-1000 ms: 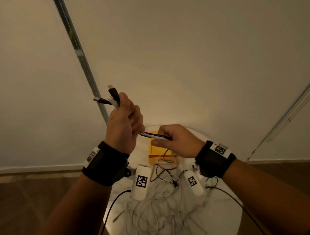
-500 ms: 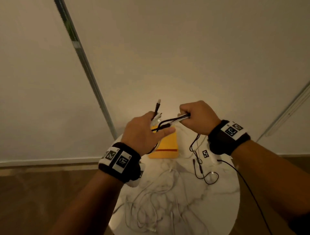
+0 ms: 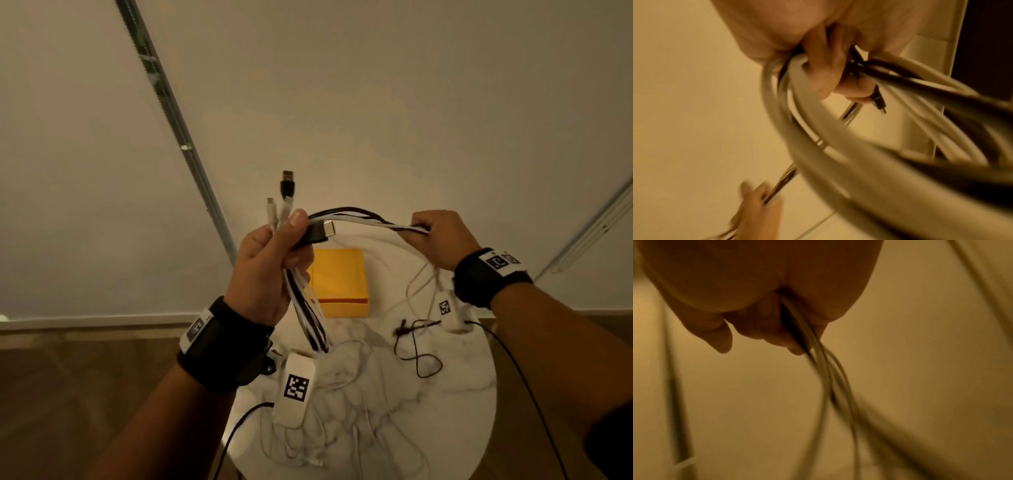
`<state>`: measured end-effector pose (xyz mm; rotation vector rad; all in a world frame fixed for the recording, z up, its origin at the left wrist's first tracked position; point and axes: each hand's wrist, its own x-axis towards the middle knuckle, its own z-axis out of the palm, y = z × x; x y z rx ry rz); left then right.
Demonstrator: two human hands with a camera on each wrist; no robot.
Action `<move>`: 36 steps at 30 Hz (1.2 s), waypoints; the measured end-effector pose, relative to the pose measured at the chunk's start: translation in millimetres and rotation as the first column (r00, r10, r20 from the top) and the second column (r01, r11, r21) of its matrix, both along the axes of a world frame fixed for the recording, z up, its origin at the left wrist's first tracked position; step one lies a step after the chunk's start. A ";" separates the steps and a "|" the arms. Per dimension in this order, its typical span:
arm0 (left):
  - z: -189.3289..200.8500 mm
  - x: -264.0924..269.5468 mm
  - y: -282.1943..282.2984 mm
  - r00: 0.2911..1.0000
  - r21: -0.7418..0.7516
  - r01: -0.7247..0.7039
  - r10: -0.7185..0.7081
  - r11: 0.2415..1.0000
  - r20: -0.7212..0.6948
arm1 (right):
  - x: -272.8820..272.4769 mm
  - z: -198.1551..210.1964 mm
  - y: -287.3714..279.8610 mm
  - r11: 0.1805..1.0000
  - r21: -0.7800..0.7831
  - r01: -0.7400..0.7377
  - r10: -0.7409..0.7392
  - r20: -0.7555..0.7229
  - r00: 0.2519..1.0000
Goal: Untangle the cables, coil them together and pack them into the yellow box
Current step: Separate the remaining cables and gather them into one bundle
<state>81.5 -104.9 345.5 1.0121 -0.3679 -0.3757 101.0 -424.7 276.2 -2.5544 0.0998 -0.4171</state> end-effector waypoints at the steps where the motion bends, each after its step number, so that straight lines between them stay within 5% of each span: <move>1: 0.8 0.1 4.9 1.000 -0.036 0.013 -0.013 0.999 -0.002 | -0.6 -9.4 -10.8 0.999 -0.004 0.043 -0.043 -0.036 0.998; 9: 14.5 -1.8 30.1 0.996 -0.143 0.054 -0.043 0.988 0.076 | -10.5 -64.1 -67.5 0.967 -0.161 0.196 -0.233 -0.264 0.936; 15: 12.2 -1.7 38.7 0.998 -0.189 0.002 0.009 0.982 0.060 | 6.5 -70.7 -78.3 0.941 -0.240 0.240 -0.305 -0.289 0.907; 18: 2.9 -0.8 37.8 0.964 -0.029 -0.232 0.234 0.972 0.126 | 19.6 -73.0 -77.3 0.913 -0.314 0.261 -0.357 -0.306 0.882; 20: -12.0 1.9 34.2 0.838 0.203 -0.490 0.394 0.848 0.377 | 26.3 -78.2 -68.8 0.899 -0.387 0.205 -0.344 -0.334 0.878; 22: -31.7 9.0 30.6 0.749 0.384 -0.618 0.365 0.686 0.553 | 27.6 -90.1 -55.4 0.900 -0.407 0.159 -0.325 -0.380 0.866; 25: -61.6 24.2 29.0 0.738 0.503 -0.660 0.360 0.558 0.570 | 19.6 -118.2 -33.3 0.899 -0.432 0.078 -0.290 -0.451 0.844; 32: -115.2 42.6 18.4 0.763 0.646 -0.643 0.273 0.411 0.586 | -59.8 -190.3 32.4 0.854 -0.432 -0.291 -0.039 -0.611 0.791; 34: -124.5 43.7 18.7 0.774 0.679 -0.631 0.256 0.375 0.579 | -90.0 -209.7 47.9 0.841 -0.305 -0.448 0.102 -0.723 0.683; 36: -130.6 46.1 20.6 0.805 0.734 -0.592 0.207 0.332 0.556 | -116.4 -229.0 62.2 0.837 -0.099 -0.538 0.206 -0.854 0.478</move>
